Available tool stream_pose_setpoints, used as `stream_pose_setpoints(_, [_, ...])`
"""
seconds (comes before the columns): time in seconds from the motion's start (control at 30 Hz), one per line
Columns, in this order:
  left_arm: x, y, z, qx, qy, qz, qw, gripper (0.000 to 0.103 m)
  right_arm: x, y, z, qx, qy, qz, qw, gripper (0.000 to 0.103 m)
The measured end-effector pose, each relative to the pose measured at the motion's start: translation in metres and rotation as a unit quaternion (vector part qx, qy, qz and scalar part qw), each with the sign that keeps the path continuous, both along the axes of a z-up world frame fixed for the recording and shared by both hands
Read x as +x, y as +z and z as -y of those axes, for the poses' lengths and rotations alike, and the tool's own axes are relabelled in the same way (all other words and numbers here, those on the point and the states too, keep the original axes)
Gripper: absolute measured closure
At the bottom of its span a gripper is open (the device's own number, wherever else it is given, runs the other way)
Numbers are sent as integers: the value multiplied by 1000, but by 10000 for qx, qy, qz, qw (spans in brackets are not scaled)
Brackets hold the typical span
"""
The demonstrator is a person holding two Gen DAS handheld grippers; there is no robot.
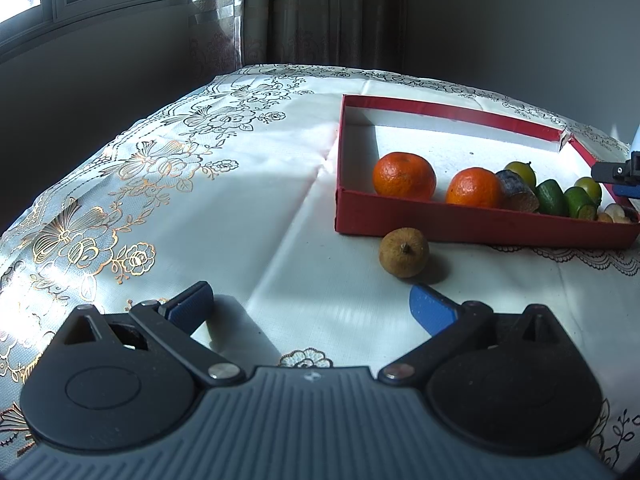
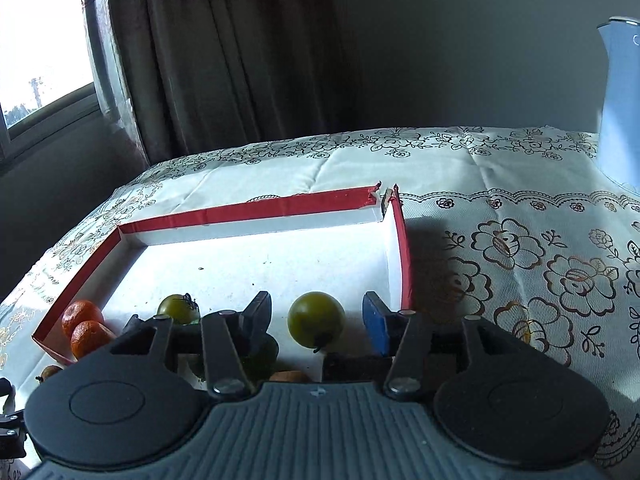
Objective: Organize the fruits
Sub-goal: 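Lower the green fruit into the red tray and open the right gripper, then withdraw the open right gripper from the tray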
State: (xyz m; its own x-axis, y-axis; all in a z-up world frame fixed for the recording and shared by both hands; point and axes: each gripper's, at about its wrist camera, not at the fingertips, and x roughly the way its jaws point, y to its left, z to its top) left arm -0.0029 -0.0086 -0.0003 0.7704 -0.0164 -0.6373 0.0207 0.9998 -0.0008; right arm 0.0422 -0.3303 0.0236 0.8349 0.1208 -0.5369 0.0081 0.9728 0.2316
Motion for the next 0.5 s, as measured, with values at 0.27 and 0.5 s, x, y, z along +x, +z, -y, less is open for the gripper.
stream_pose_setpoints(0.27, [0, 0, 0, 1, 2, -1, 10000, 0, -64, 10, 15, 29, -61, 277, 9996, 38])
stream_pose_setpoints(0.5, [0, 0, 0, 1, -2, -3, 10000, 0, -91, -13, 1, -303, 153, -27, 9994, 22])
